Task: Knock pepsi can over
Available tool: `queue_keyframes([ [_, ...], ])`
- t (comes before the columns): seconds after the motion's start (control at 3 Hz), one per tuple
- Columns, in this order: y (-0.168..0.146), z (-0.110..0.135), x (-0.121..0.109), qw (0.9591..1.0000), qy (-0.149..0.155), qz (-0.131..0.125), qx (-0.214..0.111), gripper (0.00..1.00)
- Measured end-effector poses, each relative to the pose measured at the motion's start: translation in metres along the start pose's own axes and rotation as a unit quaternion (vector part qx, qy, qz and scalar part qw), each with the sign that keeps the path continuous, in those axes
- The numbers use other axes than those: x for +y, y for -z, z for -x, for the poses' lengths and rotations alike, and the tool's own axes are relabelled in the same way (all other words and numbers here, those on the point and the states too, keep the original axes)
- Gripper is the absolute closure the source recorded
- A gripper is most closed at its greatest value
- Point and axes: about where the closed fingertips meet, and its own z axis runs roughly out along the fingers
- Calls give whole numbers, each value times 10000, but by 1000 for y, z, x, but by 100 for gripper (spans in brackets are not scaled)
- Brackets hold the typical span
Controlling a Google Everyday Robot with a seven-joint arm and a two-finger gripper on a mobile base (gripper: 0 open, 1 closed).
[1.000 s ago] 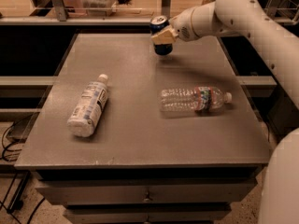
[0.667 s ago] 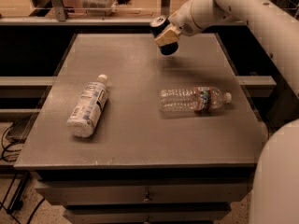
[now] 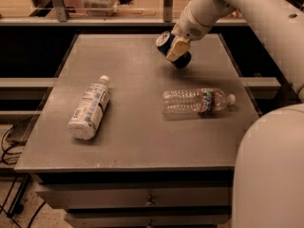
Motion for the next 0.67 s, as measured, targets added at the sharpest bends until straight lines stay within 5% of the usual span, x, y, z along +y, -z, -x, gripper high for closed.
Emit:
queue_keyframes([
  [0.67, 3, -11, 49, 9936, 354, 1017, 351, 15],
])
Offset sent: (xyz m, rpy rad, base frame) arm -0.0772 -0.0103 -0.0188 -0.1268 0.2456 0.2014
